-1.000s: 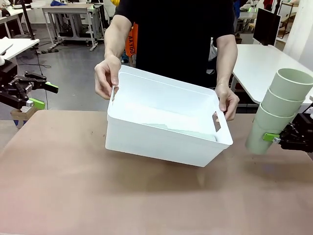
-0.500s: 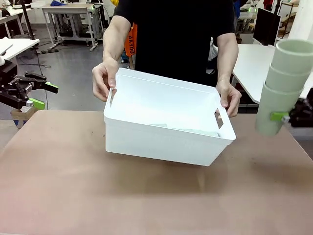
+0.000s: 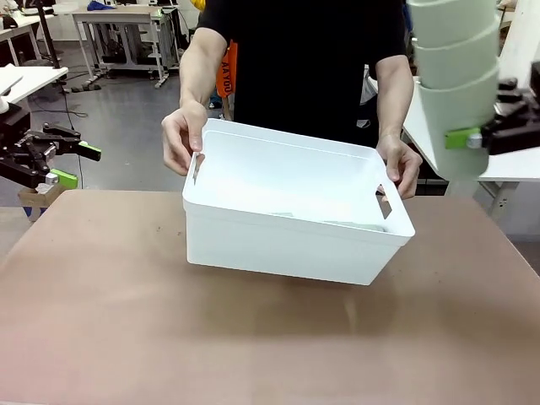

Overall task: Stack the cups and store them in the basket.
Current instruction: Place the stack of Reusable plastic cups into the Pantry Basket.

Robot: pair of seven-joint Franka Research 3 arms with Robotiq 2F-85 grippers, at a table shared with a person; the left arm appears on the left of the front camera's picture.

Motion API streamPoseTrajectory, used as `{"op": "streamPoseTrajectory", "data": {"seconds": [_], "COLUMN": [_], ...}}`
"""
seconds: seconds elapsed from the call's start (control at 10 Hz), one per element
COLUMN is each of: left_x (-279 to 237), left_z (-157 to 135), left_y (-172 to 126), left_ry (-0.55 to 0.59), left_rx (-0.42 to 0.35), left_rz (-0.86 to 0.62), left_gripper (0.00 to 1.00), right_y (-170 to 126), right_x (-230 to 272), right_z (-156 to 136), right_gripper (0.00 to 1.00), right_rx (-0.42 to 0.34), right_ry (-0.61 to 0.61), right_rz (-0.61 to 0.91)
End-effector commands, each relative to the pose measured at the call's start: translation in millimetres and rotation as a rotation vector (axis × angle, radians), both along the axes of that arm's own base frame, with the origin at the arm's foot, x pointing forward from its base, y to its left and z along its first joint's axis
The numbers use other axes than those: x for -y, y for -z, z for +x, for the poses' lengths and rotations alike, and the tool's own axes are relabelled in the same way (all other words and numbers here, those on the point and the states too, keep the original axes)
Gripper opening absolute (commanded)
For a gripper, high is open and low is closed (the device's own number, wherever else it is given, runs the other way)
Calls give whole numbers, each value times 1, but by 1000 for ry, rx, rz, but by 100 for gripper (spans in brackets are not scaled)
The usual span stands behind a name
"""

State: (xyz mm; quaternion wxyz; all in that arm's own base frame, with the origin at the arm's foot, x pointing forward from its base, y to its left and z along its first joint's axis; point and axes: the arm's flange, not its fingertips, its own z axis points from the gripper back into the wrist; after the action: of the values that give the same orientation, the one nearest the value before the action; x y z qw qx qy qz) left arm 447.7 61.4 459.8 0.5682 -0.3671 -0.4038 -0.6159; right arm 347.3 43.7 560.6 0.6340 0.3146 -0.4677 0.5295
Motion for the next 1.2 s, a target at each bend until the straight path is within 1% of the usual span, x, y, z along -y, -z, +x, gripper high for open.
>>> {"op": "streamPoseTrajectory", "data": {"seconds": [0.0, 0.2, 0.3, 0.5, 0.6, 0.9, 1.1], "left_x": [0, 0, 0, 0, 0, 0, 0], "left_z": [-2, -2, -2, -2, -2, -2, -2], "left_y": [-3, -3, -3, -3, -3, -3, -3], "left_ry": [0, 0, 0, 0, 0, 0, 0], "left_rx": [-3, -3, -3, -3, -3, -3, -3], "left_rz": [-1, -1, -1, -1, -1, -1, -1], "left_gripper": [100, 100, 100, 100, 100, 100, 100], "right_y": [-18, -28, -29, -21, -11, 32, 56], "right_x": [-54, -102, -123, -155, -166, -183, -194], "right_z": [10, 19, 24, 41, 51, 88, 106], "right_gripper": [86, 86, 86, 86, 86, 86, 86], "right_rx": [-21, -9, -5, -6, -11, -27, -11], "right_ry": [78, 108, 116, 138, 144, 201, 225], "right_rz": [-116, -248, -311, -420, -472, -601, -675]}}
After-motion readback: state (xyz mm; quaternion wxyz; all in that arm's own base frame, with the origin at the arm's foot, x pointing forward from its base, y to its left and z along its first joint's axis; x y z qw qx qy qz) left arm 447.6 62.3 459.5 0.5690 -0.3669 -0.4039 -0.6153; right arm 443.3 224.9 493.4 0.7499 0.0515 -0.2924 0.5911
